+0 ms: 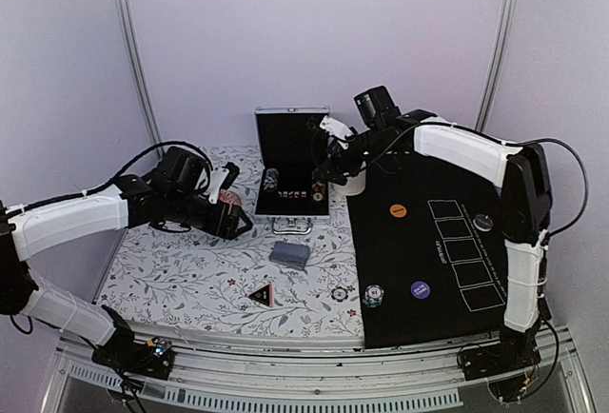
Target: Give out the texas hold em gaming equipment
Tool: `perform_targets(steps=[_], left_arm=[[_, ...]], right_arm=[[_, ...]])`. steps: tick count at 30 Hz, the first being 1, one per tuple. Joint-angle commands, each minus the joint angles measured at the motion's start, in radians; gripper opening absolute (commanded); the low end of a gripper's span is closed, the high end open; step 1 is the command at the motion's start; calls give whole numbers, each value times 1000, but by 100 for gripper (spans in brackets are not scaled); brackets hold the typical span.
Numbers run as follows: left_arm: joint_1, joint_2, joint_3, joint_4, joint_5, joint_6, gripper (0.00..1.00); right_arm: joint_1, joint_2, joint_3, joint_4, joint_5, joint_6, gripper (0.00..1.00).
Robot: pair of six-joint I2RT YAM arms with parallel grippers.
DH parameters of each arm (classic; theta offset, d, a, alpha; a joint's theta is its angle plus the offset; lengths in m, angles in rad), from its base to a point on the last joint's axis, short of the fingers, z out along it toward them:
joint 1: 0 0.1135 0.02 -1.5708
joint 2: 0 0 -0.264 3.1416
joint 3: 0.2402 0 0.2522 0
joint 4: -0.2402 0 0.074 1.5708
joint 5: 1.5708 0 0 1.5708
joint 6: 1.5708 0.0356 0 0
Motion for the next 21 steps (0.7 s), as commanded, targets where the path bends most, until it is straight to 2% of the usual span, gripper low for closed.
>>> perform_targets(steps=[1,6,11,21], left_arm=[[32,82,-2,204,45,19,75],[48,208,50,264,47,23,75],[55,287,52,272,83,55,75],[101,363,92,240,128,113,75]], right_arm=[[-20,207,189,-76,18,-135,89],[-32,431,414,-85,55,-183,81],[-40,491,423,-13,77,-240,80],[-40,572,451,-40,104,-288,71]])
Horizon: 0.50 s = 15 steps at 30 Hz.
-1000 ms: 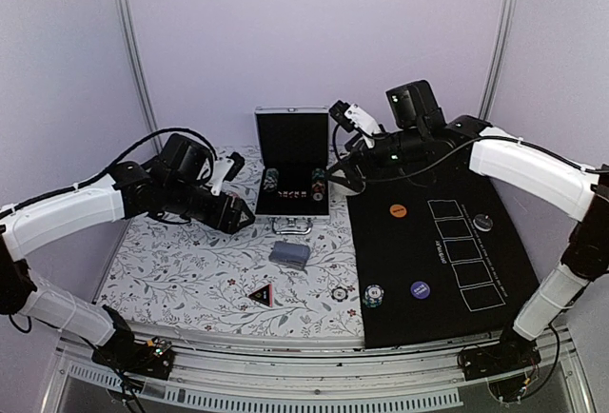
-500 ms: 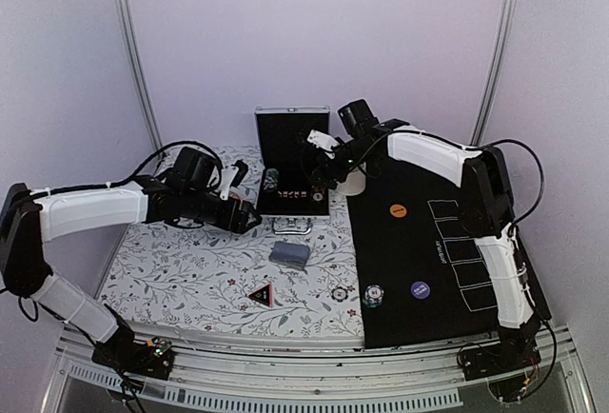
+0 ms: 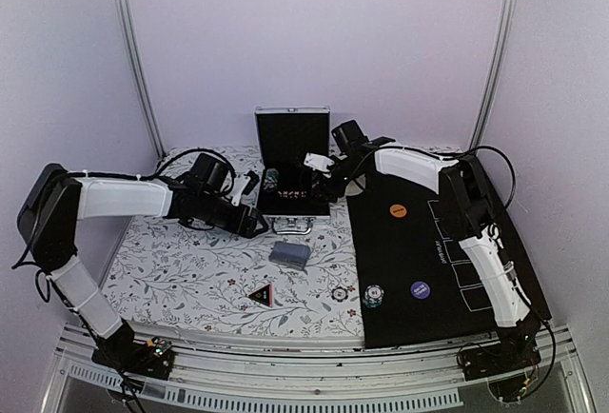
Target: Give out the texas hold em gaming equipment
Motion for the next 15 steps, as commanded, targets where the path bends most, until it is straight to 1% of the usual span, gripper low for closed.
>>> perform_targets(steps=[1,5,9,12,15], left_arm=[[34,11,33,5,33,47,75],[58,20,36,-6,47,44,75],[70,19,29,-5,55,44,75],[75,30,32,0,63,44,75],[81,46,39,-7,69,39,75]], right_arm=[[-3,57,56,-9,36,-41,69],[0,71,67,-51,41,-58,63],[18,84,63,-127,99,-95,56],[42,83,43,-161,153,-122,49],[60,70,20,-163,188,-130,48]])
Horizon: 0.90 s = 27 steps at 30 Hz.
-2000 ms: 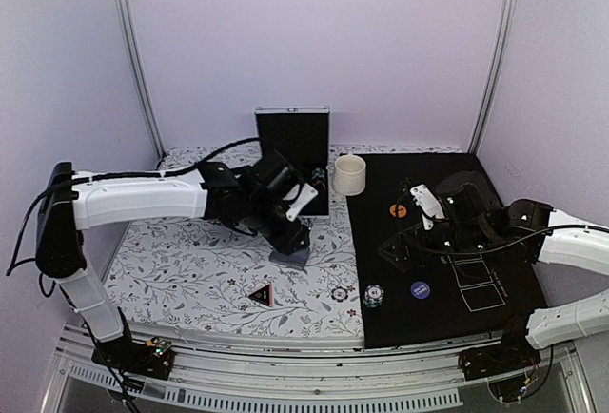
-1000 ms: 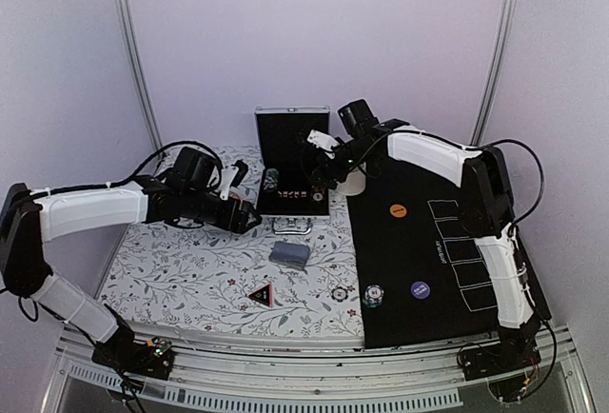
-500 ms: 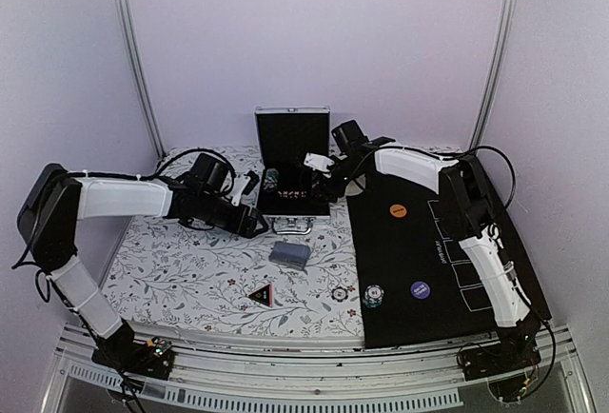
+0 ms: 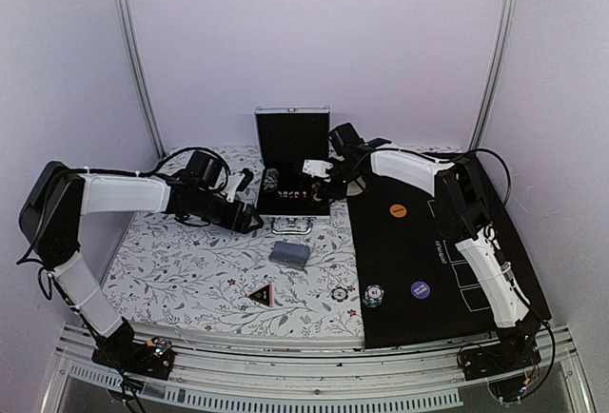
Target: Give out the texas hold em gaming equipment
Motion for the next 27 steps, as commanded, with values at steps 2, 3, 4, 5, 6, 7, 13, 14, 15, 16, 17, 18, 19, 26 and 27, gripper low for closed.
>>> perform_targets(steps=[2,3,4,5,6,7,13,14,15,16,17,18,19,26,27], left_arm=[[20,31,22,-9,28,8,75],[22,33,19,-7,30,6,75],[22,35,16,-7,28,5,75],[23,38,14,-8,29,5,75],[24,40,13,-9,29,5,76],[24,43,14,-10,30,5,75],[25,49,14,-9,42,5,75],[25,51,15,-9,45,5,75],[25,54,15,-9,52,5,75],[26,57,16,-9,57,4,76],[27,61,18,-8,65,3,75],[27,66,19,-8,72,3,75],[27,69,20,-9,74,3,75],[27,82,23,-14,91,5,75],[27,84,24,-15,92,7,75]], right_arm=[[48,19,-39,-116,76,-35,47],[52,17,-39,-115,78,-38,47],[55,14,-39,-115,79,-41,47],[57,12,-39,-116,80,-45,47],[58,9,-39,-116,81,-46,47],[61,6,-39,-123,79,-47,47],[68,-21,-40,-184,44,-44,45],[68,-24,-39,-180,48,-40,45],[68,-28,-40,-178,52,-36,45],[68,-30,-41,-175,52,-36,45],[69,-32,-40,-167,56,-39,45],[69,-34,-40,-159,58,-41,45],[69,-37,-39,-151,58,-44,46],[70,-31,-38,-35,143,-68,55],[70,-29,-37,-25,149,-72,57]])
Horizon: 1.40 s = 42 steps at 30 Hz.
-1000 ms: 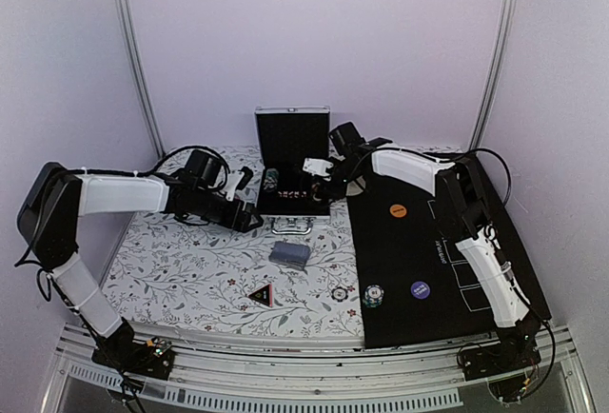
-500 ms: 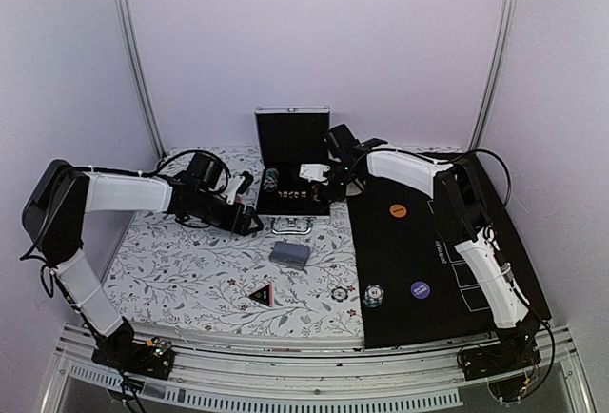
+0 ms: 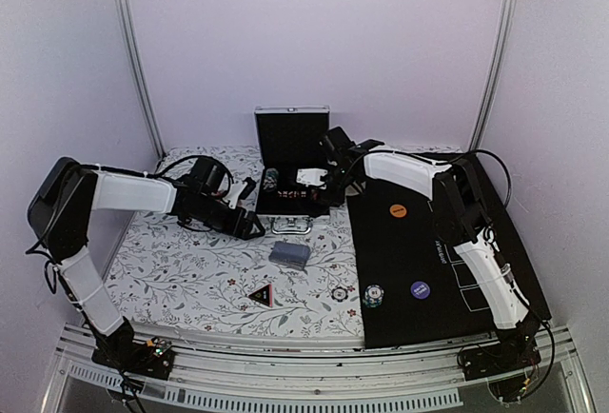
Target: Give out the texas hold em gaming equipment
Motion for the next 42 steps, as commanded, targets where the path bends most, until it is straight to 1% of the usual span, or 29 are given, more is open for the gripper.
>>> perform_targets(steps=[1,6,11,14,18,20,21,25,26,29,31,32,35,36,40,41,42], left_arm=[[13,16,26,-13,28,8,75],[12,28,30,-18,36,9,75],[13,30,32,-23,31,12,75],[13,28,32,-23,34,12,75],[13,33,34,-25,41,12,75],[13,33,35,-25,43,10,75],[13,33,35,-26,44,11,75],[13,26,35,-31,35,16,75],[13,24,35,-33,33,17,75],[13,17,34,-34,29,18,76],[13,18,35,-34,33,18,75],[13,19,36,-34,33,17,75],[13,22,39,-38,31,18,75],[13,22,39,-41,29,19,75],[13,21,42,-47,26,22,75],[13,20,43,-47,26,22,75],[13,20,44,-49,26,22,75]], right_arm=[[16,-5,-22,66,31,-29,58],[16,16,-23,85,13,-41,63],[16,48,-17,80,5,-48,64],[17,59,-17,69,17,-47,65],[20,57,-17,68,38,-47,70],[20,57,-17,66,37,-53,70],[20,58,-17,61,35,-58,68],[19,68,-17,11,44,-68,55],[20,68,-17,-2,55,-67,53],[13,65,-16,-32,79,-60,54],[10,62,-17,-43,83,-67,50],[11,64,-15,-47,88,-75,46],[17,66,-15,-52,113,-82,18],[18,66,-17,-51,124,-81,14],[26,59,-21,-34,163,-81,13],[30,54,-21,-34,163,-85,10],[32,47,-20,-33,160,-89,4]])
